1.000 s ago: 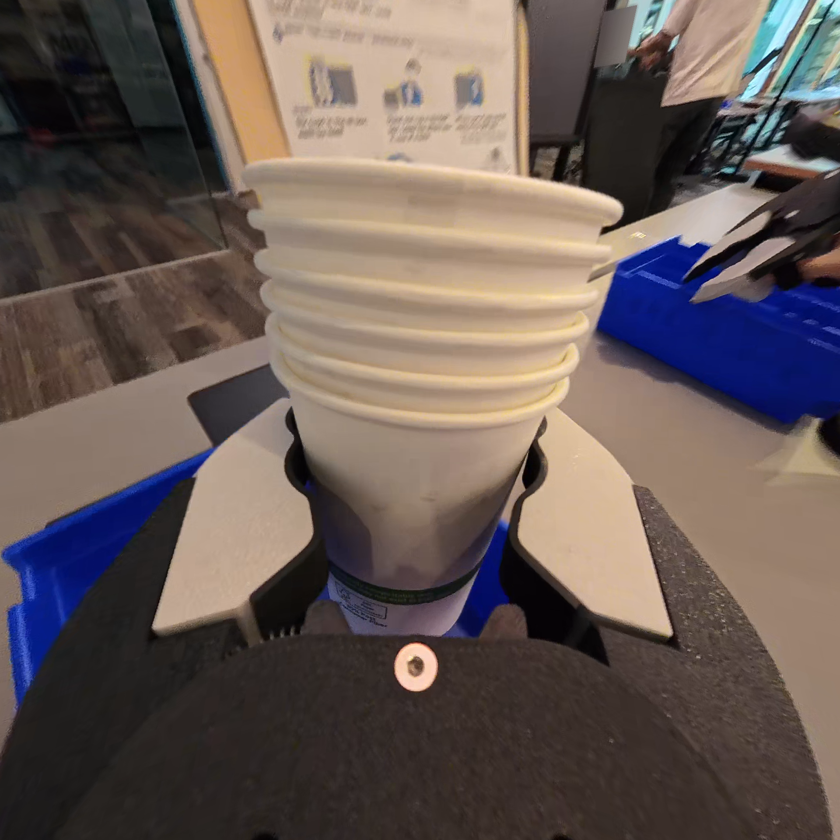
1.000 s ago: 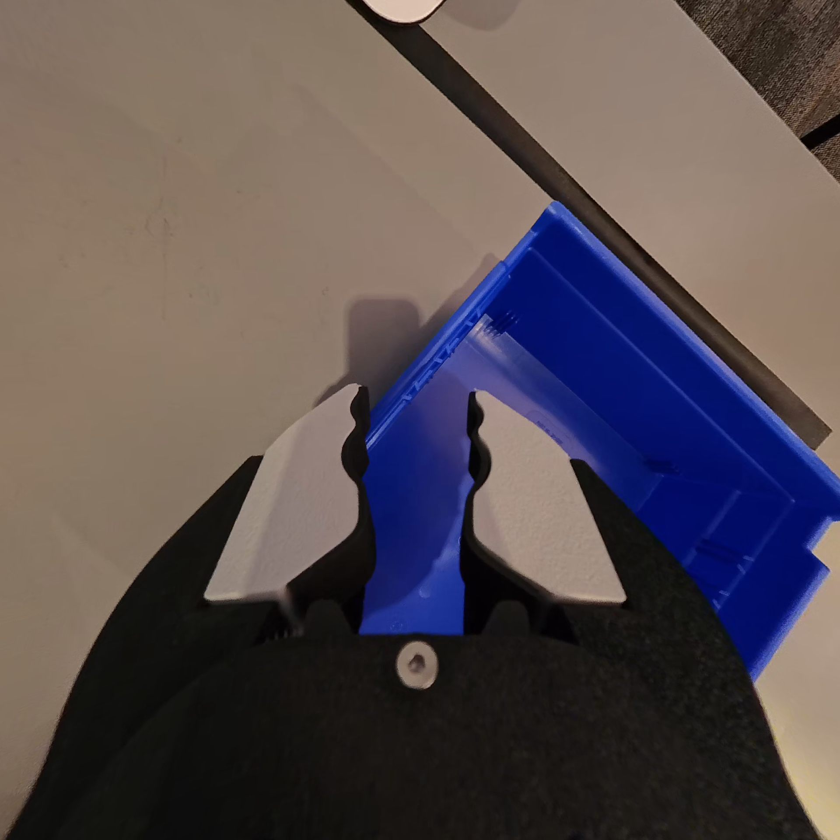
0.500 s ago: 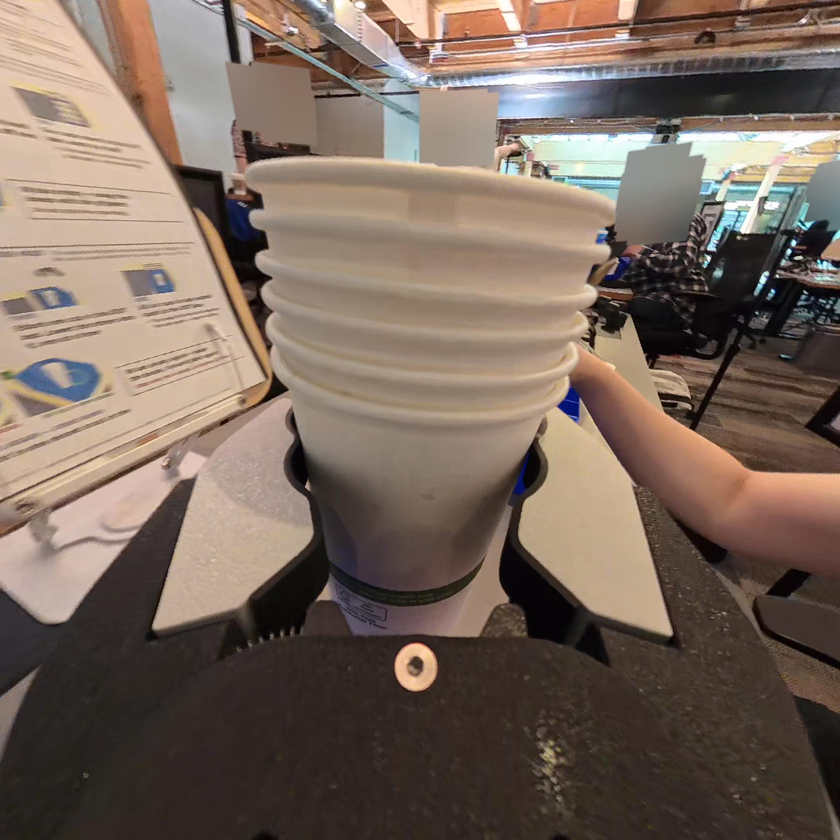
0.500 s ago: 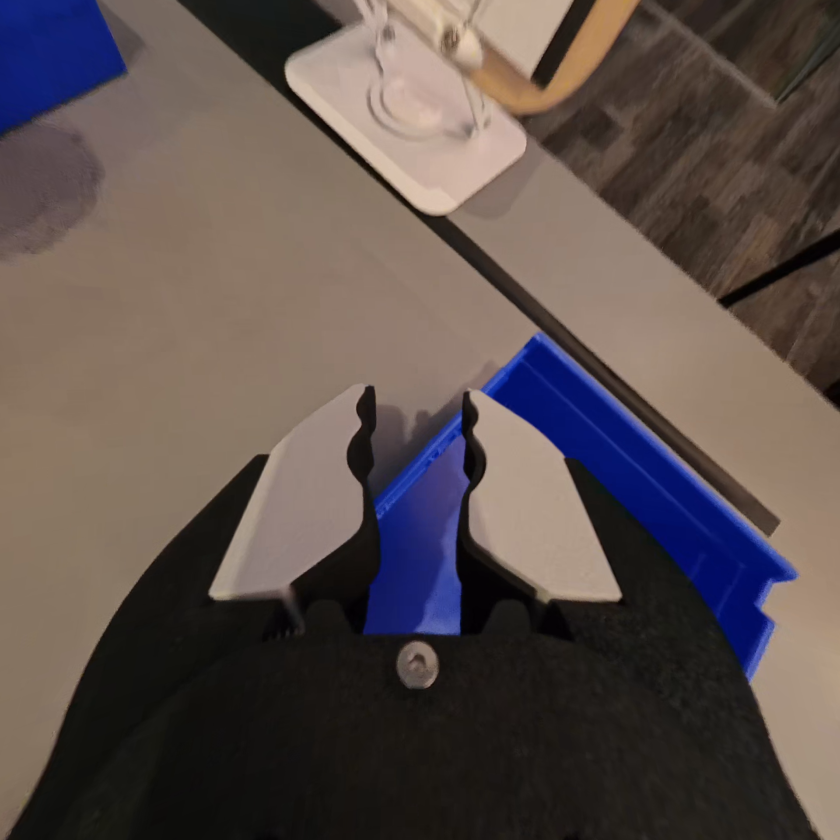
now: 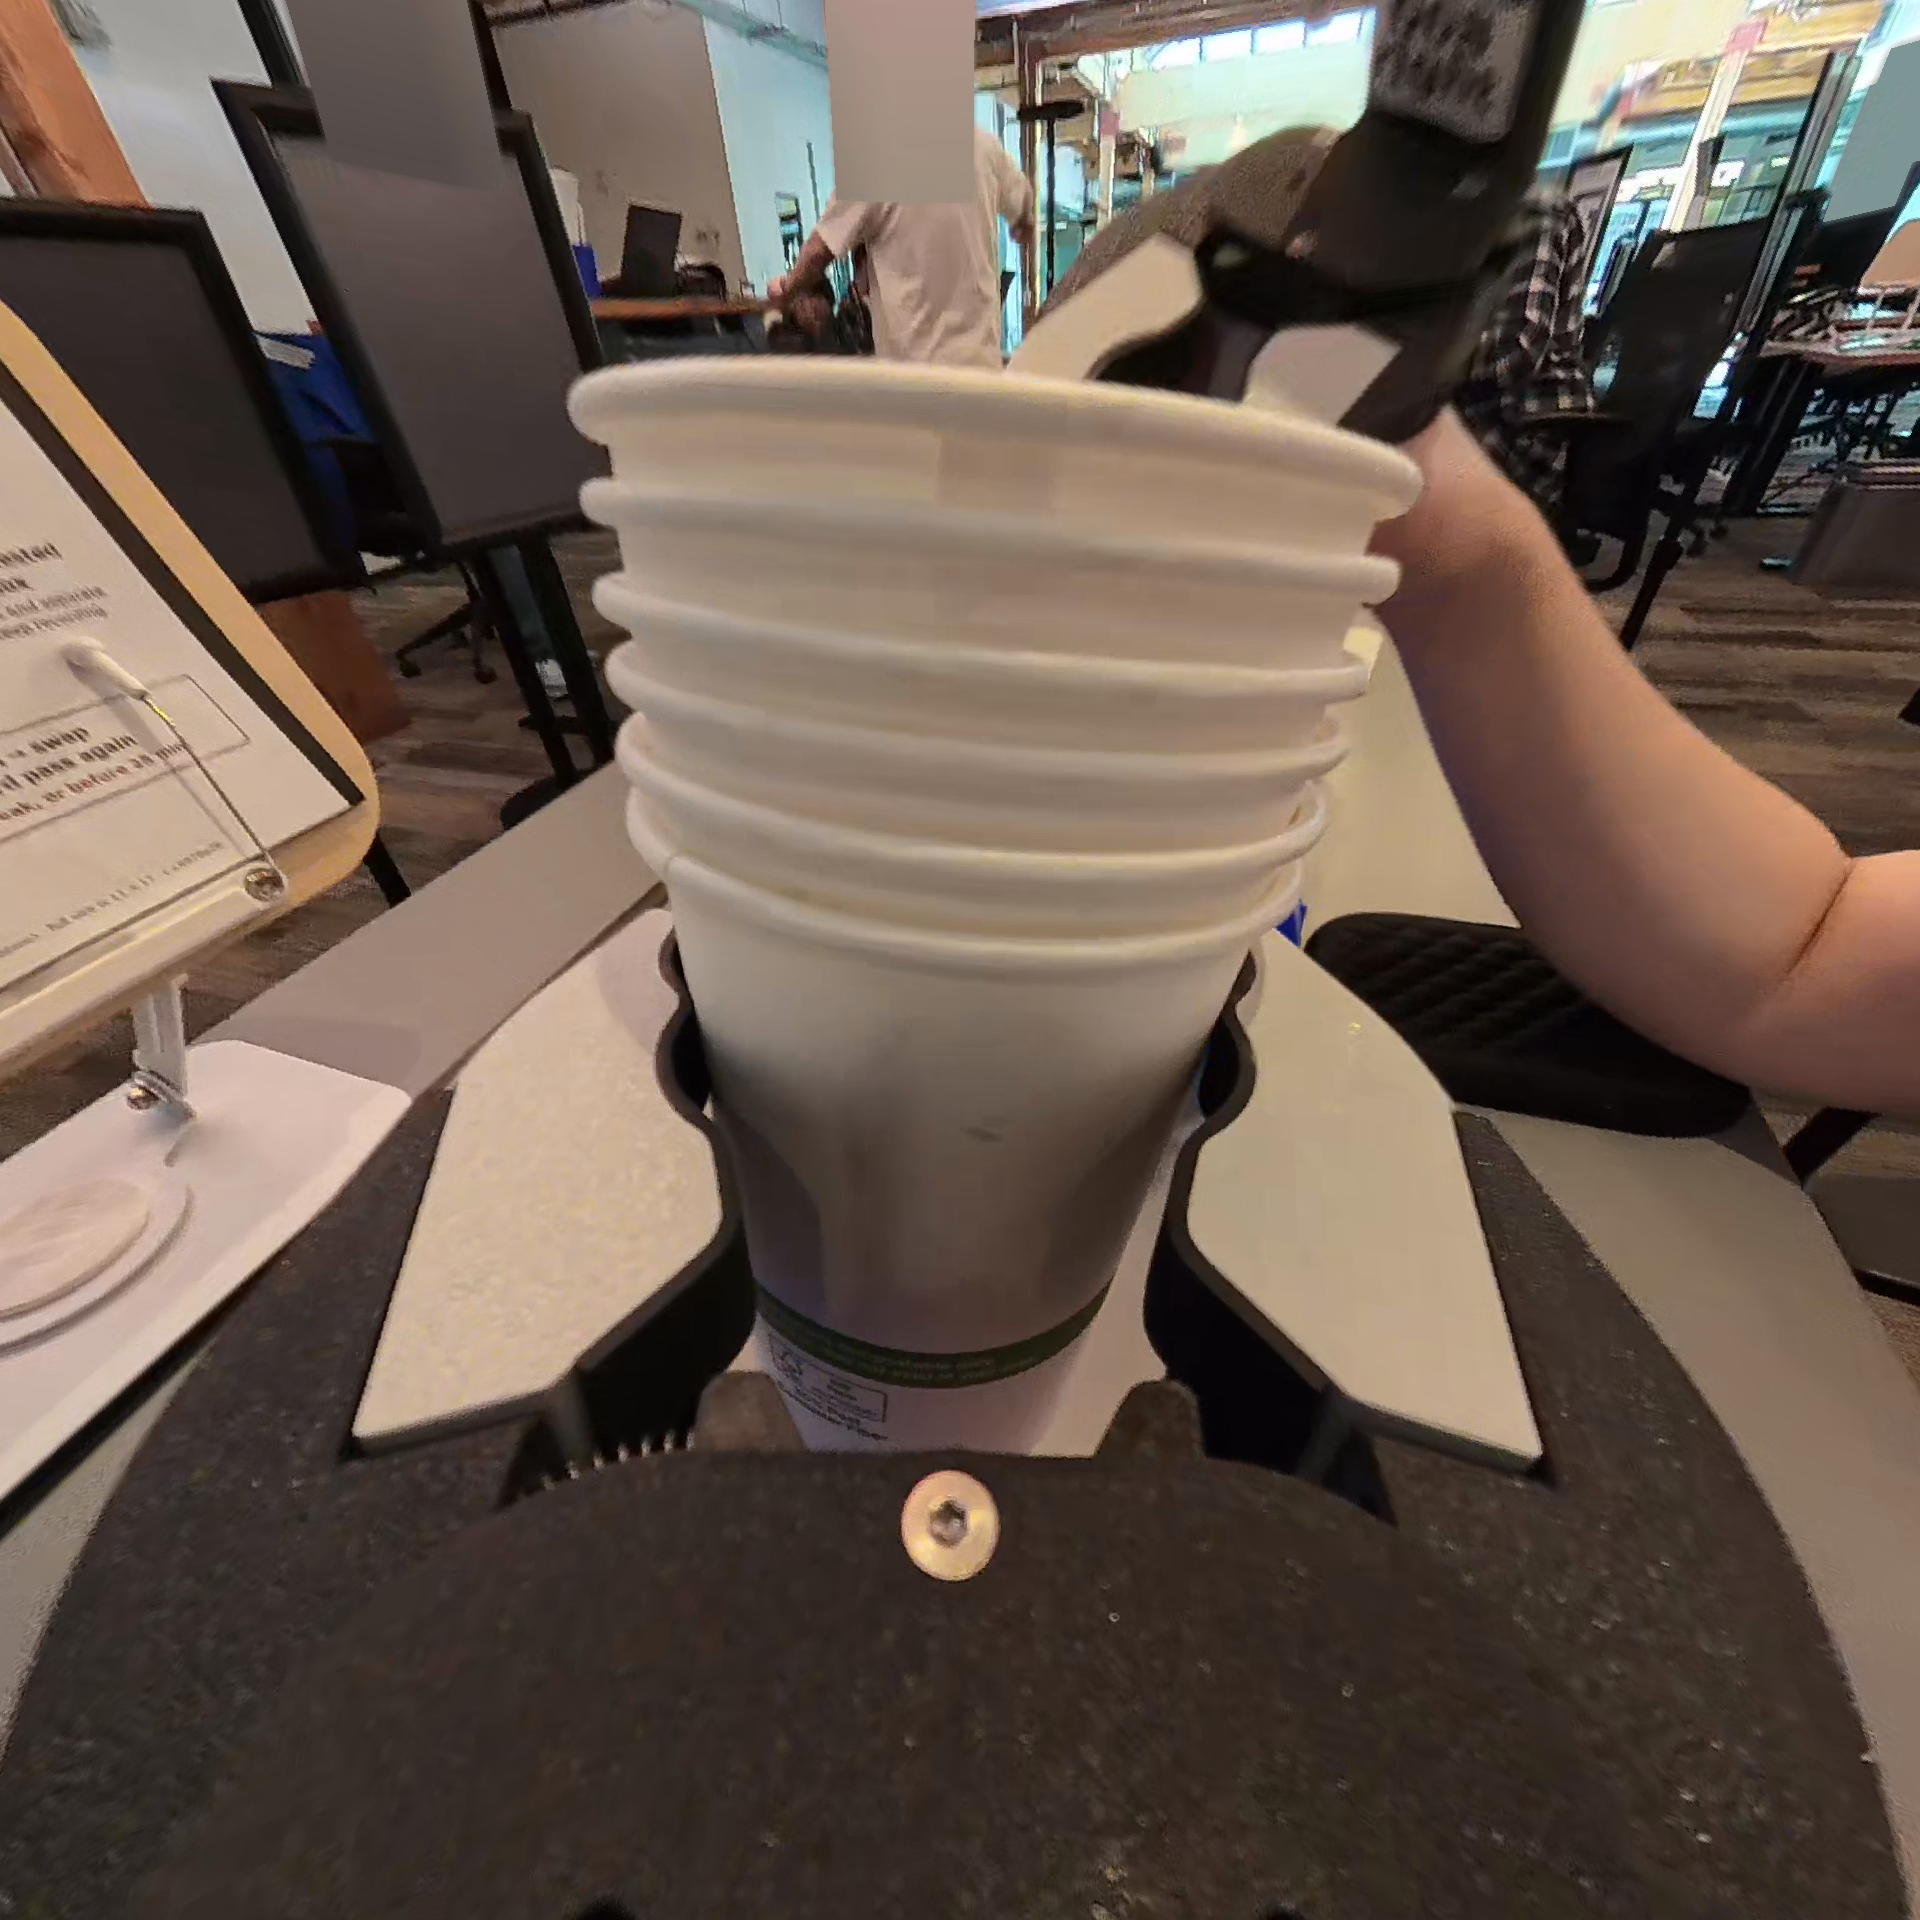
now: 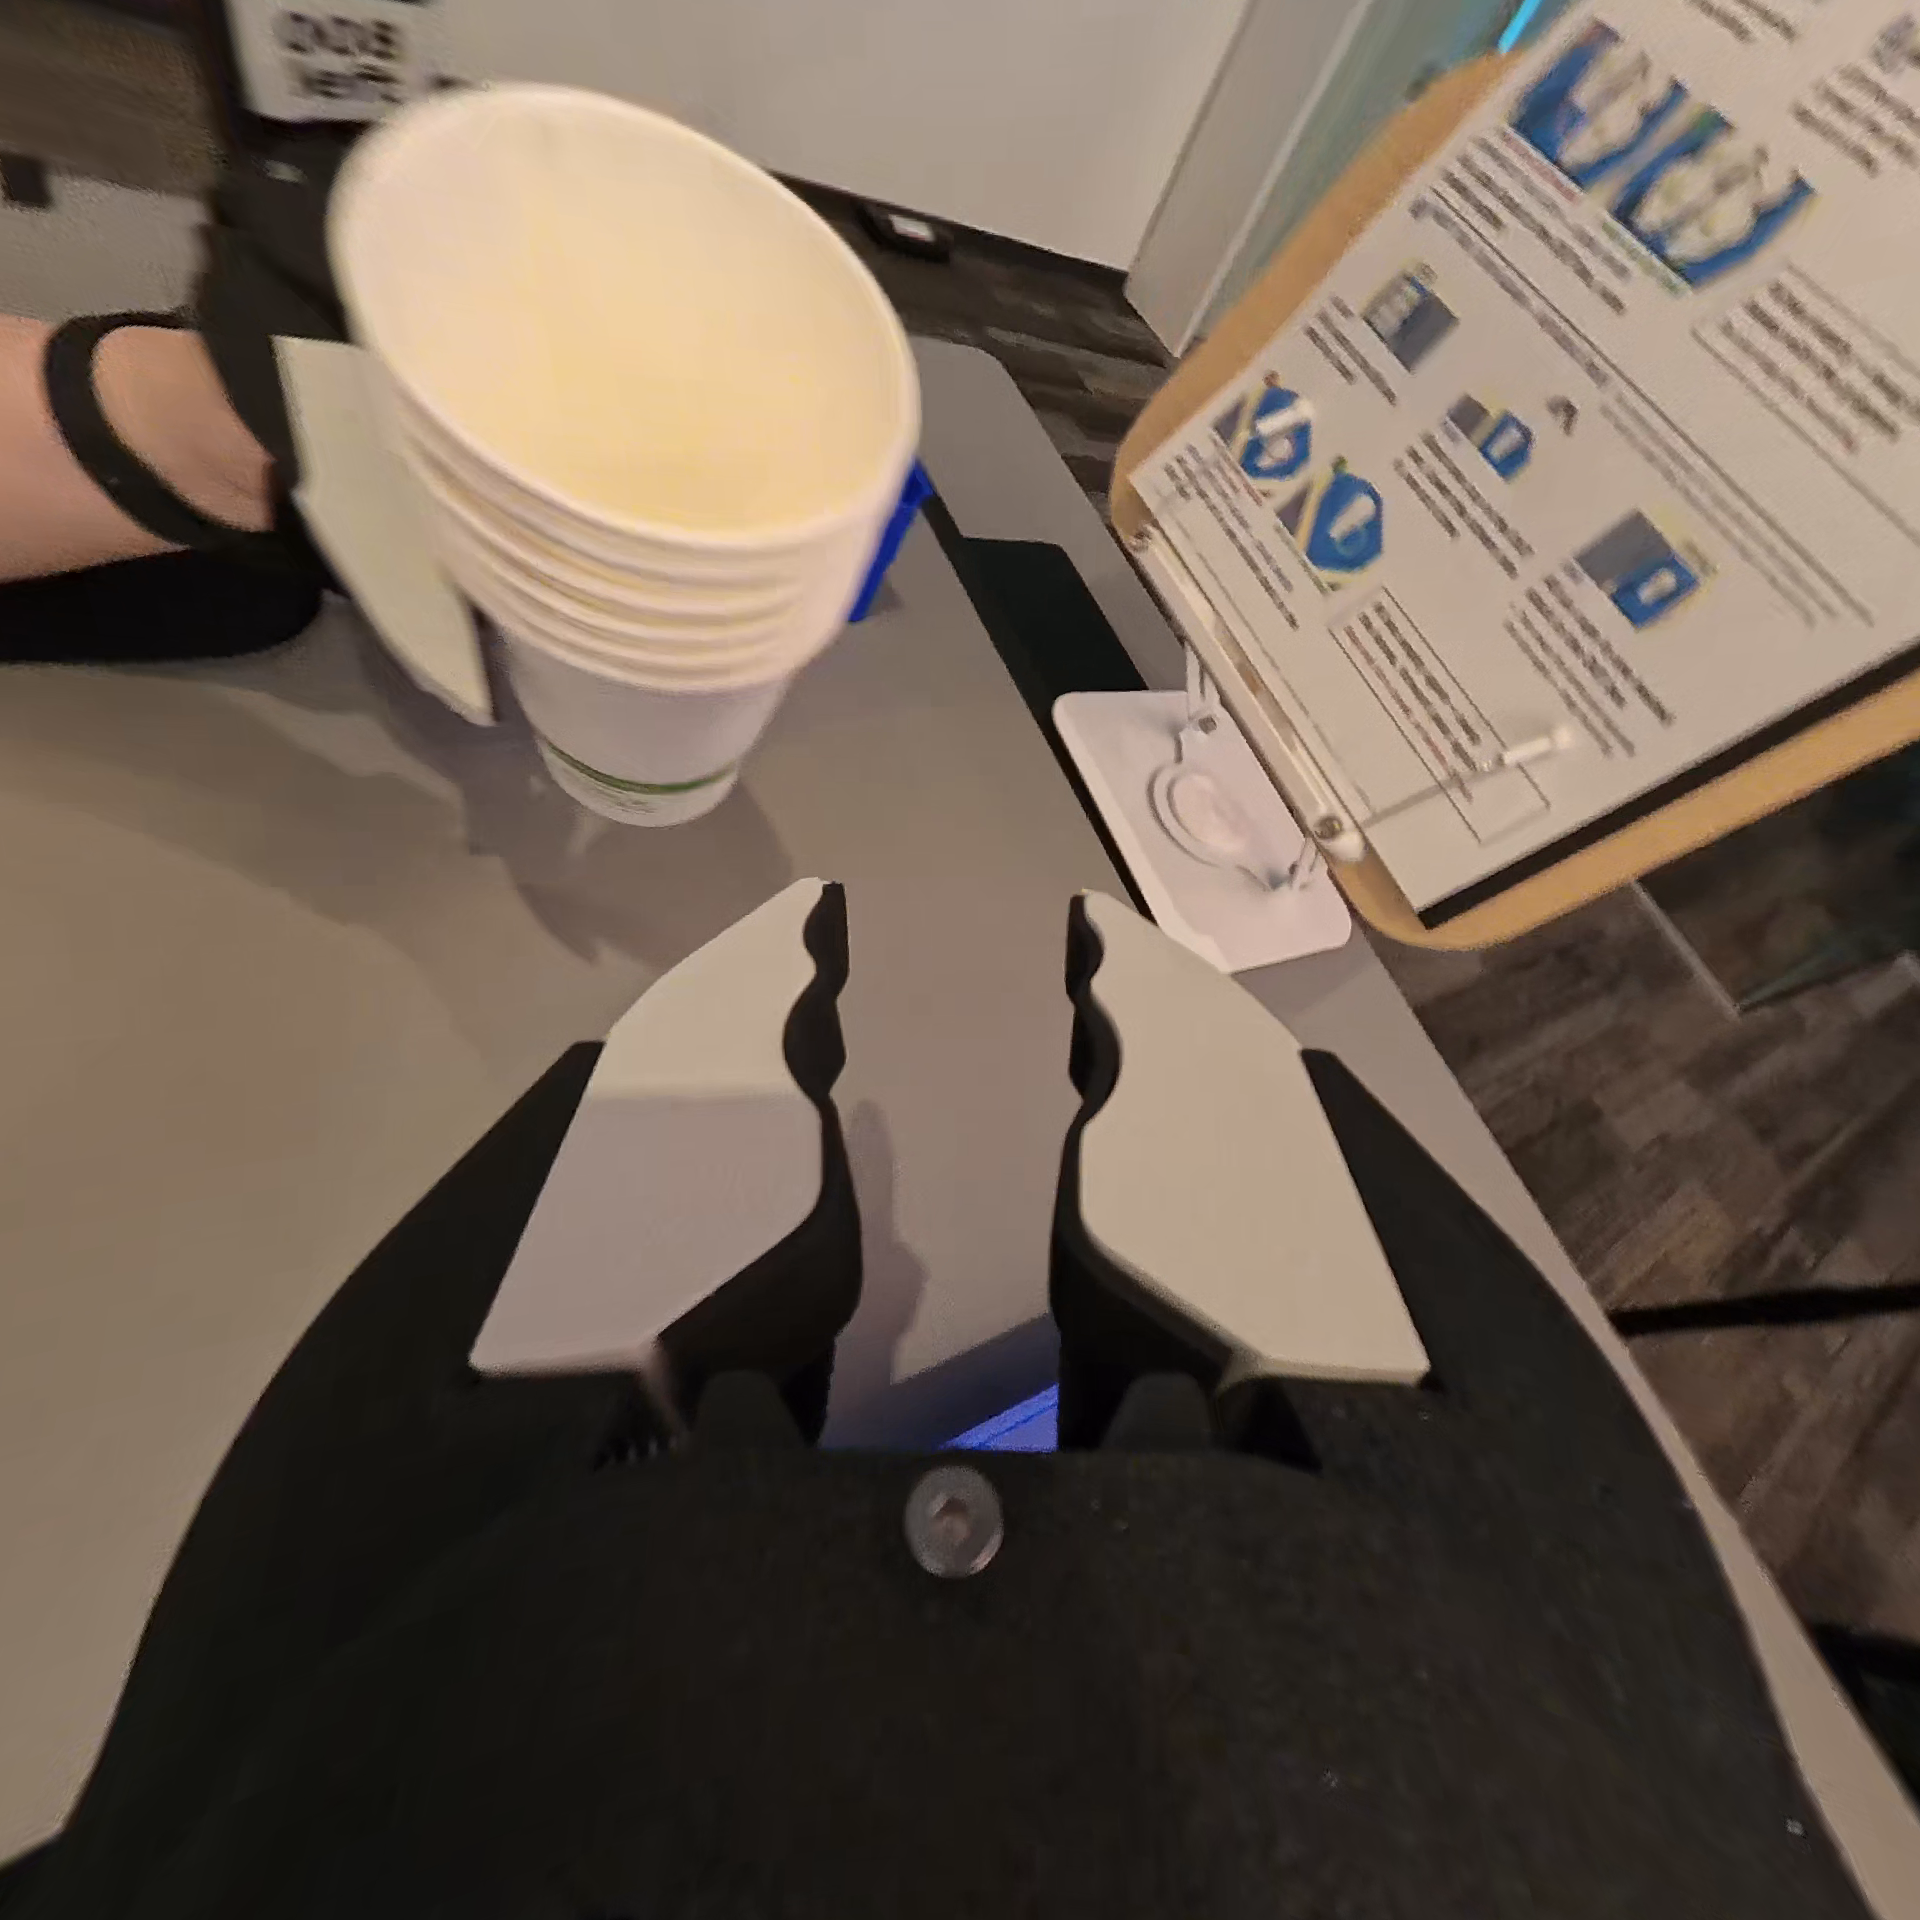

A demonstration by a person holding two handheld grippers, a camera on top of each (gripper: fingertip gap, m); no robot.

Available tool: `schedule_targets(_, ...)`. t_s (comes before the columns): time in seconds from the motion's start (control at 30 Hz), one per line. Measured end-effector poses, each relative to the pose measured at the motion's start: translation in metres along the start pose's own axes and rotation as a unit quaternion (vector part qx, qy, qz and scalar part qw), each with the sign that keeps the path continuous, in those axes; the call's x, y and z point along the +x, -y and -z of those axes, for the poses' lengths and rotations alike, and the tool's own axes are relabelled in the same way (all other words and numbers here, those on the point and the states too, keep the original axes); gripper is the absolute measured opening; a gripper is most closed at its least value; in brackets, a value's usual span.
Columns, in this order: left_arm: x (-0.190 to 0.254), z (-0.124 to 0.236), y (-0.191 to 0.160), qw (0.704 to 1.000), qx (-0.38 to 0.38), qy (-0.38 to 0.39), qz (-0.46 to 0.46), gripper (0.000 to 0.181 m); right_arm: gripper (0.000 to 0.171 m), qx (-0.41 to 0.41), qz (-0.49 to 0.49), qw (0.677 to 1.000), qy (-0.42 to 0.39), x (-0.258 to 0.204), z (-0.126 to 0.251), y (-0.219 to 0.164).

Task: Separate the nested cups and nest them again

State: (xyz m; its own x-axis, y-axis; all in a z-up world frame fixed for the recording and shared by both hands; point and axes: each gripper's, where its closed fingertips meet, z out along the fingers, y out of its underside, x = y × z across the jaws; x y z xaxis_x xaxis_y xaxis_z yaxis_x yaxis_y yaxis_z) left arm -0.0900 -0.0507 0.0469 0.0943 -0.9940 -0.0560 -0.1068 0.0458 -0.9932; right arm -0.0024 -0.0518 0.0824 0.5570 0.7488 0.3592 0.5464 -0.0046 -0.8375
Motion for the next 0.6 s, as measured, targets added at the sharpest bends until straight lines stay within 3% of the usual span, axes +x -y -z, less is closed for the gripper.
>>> schedule_targets(0.27, 0.007, -0.022, -0.038, 0.998, -0.061, -0.015, 0.004, 0.094, 0.029, 0.024, 0.1, 0.994, 0.026, -0.048, 0.007, 0.032)
schedule_targets(0.37, 0.012, -0.028, -0.048, 0.997, -0.077, -0.022, 0.002, 0.094, 0.02, -0.005, 0.108, 0.993, 0.055, -0.061, -0.004, 0.024)
schedule_targets(0.6, 0.014, -0.035, -0.065, 0.993, -0.113, -0.021, -0.011, 0.094, 0.017, -0.044, 0.121, 0.983, 0.13, -0.09, -0.021, 0.01)
